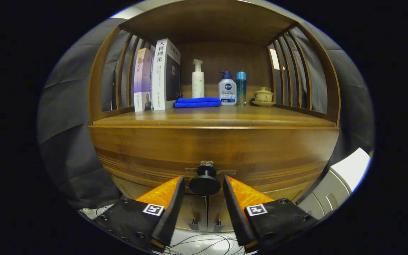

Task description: Pull open the drawer, take out the items inside it, and place them on the countertop above the cabinet.

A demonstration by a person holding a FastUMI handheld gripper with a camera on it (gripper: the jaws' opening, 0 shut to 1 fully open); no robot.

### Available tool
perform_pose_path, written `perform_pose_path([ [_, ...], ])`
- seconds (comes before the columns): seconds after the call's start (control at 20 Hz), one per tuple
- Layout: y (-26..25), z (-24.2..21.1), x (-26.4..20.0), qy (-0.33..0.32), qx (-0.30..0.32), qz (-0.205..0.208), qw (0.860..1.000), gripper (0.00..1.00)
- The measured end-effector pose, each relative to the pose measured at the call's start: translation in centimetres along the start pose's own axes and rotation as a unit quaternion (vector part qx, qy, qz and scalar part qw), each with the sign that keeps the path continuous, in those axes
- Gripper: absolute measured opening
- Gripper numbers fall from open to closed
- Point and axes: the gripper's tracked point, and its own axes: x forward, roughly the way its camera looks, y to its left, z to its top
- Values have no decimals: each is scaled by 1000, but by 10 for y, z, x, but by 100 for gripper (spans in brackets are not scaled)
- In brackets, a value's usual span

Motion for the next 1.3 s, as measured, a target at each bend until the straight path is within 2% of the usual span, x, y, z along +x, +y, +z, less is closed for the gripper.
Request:
perform_pose_path([
  [0.15, -4, 2, 5, -9, 1, -2, 1000, 60],
  [0.2, 3, 6, 6, -11, 2, 18, 1000, 55],
  [0.35, 2, 2, 2, -14, -26, 9, 1000, 38],
  [0.45, 0, 4, 8, -10, -21, 8, 1000, 28],
  [0.7, 1, 1, 0, 16, -20, 8, 1000, 28],
  [1.3, 0, -17, -56, 19, -34, 20, 999, 27],
])
